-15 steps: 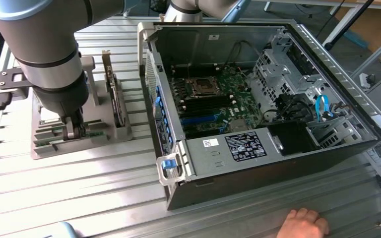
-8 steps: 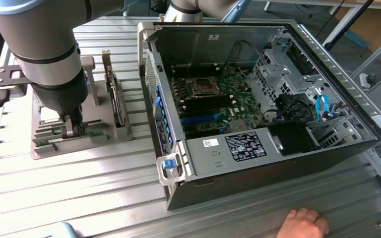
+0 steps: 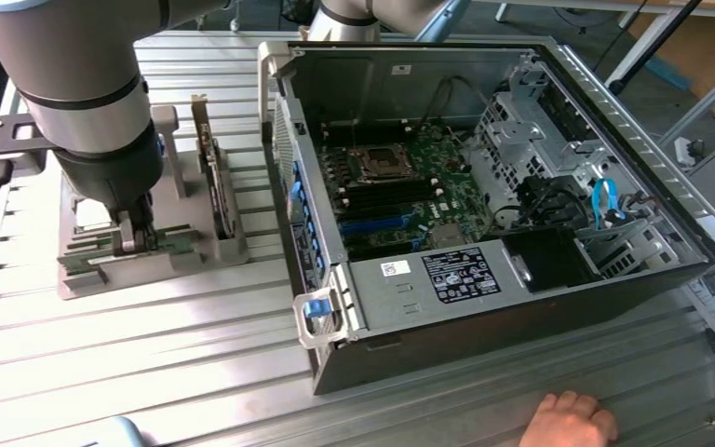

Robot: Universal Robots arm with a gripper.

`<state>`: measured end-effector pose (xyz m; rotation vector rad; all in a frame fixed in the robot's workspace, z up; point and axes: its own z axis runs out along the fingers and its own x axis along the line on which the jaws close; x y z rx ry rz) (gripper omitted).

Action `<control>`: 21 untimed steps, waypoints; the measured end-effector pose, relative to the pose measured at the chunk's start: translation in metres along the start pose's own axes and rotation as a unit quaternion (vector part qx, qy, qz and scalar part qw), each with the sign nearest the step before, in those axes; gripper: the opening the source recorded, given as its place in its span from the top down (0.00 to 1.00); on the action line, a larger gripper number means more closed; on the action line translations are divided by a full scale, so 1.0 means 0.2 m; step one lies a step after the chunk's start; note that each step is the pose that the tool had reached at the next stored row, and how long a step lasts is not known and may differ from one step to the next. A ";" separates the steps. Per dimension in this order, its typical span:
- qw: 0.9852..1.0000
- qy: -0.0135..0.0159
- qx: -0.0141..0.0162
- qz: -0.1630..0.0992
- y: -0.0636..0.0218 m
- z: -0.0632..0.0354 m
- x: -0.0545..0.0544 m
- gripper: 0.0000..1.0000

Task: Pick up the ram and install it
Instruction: 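Pick up the ram and move it above insertion slot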

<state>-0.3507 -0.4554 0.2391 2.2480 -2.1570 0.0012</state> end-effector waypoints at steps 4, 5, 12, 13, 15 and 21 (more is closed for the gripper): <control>1.000 0.000 0.000 0.000 0.001 -0.029 0.00 0.88; 1.000 0.000 0.000 0.000 0.001 -0.036 0.00 0.88; 1.000 0.000 0.000 0.000 0.002 -0.092 0.00 0.88; 1.000 0.000 0.000 0.000 0.002 -0.099 0.00 0.88; 1.000 0.000 0.000 0.000 0.002 -0.114 0.00 0.88; 1.000 0.000 0.000 0.000 0.003 -0.158 0.00 0.88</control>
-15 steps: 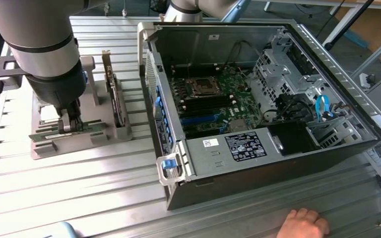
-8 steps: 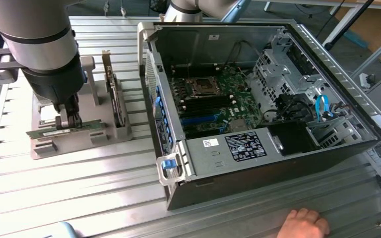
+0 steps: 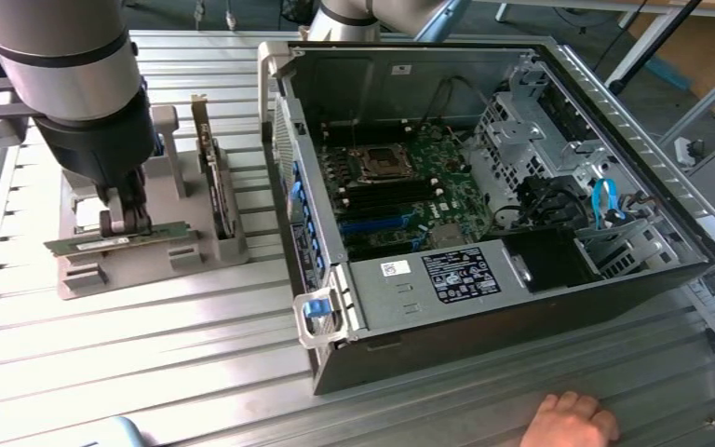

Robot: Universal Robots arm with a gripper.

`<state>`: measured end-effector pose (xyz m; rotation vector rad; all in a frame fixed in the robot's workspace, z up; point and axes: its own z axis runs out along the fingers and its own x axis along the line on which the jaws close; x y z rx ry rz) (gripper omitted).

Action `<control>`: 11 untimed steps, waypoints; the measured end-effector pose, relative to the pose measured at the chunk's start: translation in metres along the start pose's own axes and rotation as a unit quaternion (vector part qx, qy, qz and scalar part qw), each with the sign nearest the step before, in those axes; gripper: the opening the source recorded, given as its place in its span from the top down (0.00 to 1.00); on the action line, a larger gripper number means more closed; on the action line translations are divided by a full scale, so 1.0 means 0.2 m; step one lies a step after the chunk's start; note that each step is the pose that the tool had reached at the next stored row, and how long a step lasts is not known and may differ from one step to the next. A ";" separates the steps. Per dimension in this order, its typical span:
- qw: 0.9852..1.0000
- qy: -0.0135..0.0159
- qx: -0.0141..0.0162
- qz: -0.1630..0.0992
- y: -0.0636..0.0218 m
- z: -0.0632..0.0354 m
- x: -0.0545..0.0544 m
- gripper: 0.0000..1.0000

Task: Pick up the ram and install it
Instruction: 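Pick up the ram and move it above insertion slot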

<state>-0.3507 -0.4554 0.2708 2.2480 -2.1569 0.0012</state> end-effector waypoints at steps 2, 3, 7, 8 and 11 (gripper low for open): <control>1.000 0.000 0.000 0.000 0.000 -0.010 0.00 0.88; 1.000 0.000 0.000 0.000 0.000 -0.015 0.00 0.88; 1.000 0.000 0.000 0.000 0.001 -0.039 0.00 0.88; 1.000 0.000 0.000 0.000 0.001 -0.046 0.00 0.88; 1.000 0.000 0.000 0.000 0.001 -0.068 0.00 0.88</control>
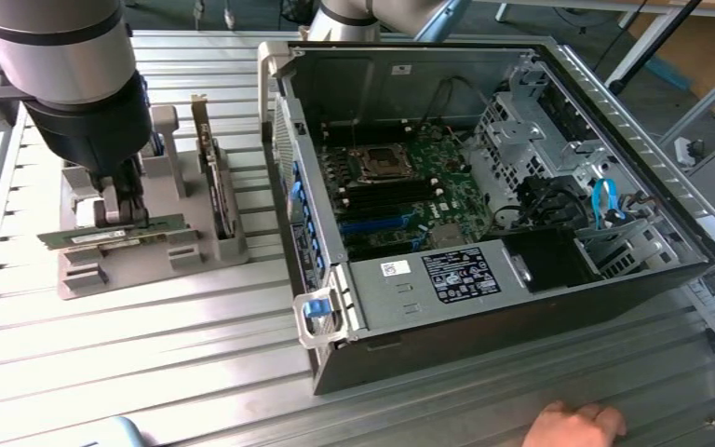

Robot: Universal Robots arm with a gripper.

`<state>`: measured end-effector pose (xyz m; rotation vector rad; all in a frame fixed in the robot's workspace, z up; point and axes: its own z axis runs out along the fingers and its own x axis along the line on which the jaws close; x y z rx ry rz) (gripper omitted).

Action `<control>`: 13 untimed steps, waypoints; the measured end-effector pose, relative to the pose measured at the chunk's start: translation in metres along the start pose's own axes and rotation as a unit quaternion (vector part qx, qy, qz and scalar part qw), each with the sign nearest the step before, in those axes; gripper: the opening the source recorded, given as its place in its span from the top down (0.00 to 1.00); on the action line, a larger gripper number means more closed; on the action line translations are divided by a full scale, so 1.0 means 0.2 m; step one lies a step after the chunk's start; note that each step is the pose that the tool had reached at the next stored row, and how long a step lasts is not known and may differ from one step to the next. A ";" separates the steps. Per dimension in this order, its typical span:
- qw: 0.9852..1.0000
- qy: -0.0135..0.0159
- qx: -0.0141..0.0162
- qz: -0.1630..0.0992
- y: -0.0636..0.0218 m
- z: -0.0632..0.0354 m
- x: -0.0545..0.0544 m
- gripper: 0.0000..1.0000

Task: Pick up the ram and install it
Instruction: 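Pick up the ram and move it above insertion slot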

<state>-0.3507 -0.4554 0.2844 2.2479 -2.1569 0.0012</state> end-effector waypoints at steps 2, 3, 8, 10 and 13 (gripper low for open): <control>1.000 0.000 0.000 0.000 0.000 -0.013 0.00 0.88; 1.000 0.000 0.000 0.000 0.000 -0.021 0.00 0.88; 1.000 0.000 0.000 0.000 0.000 -0.070 0.00 0.88; 1.000 0.000 0.000 0.000 0.000 -0.084 0.00 0.88; 1.000 -0.001 0.000 0.000 -0.001 -0.105 0.00 0.88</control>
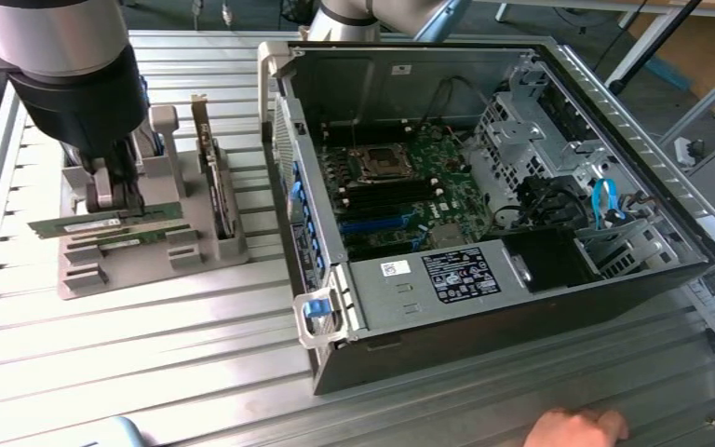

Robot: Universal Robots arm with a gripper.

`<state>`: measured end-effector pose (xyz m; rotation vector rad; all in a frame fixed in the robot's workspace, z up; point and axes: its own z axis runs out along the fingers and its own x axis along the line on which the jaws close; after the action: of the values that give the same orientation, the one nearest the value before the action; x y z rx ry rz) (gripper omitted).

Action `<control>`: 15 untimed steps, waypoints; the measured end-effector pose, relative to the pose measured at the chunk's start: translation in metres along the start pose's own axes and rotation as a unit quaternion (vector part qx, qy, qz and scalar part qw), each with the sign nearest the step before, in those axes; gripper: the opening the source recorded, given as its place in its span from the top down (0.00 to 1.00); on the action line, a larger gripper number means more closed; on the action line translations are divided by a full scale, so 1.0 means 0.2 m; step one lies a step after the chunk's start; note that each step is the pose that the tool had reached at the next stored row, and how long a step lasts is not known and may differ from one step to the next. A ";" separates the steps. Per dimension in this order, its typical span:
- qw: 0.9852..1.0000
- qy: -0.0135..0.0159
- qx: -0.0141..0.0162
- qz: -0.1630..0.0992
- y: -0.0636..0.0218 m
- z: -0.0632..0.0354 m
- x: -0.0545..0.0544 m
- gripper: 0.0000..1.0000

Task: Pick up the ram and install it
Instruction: 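Pick up the ram and move it above insertion slot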

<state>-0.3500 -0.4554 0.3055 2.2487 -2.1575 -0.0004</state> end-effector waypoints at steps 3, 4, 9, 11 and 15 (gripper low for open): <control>1.000 0.000 0.000 0.000 -0.001 -0.018 0.00 0.88; 1.000 0.000 0.000 0.000 -0.001 -0.024 0.00 0.88; 1.000 -0.001 0.000 0.000 -0.003 -0.056 0.00 0.88; 1.000 -0.001 0.000 0.000 -0.005 -0.069 0.00 0.88; 1.000 -0.002 0.000 0.000 -0.008 -0.096 0.00 0.88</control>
<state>-0.3480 -0.4555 0.3247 2.2506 -2.1592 -0.0039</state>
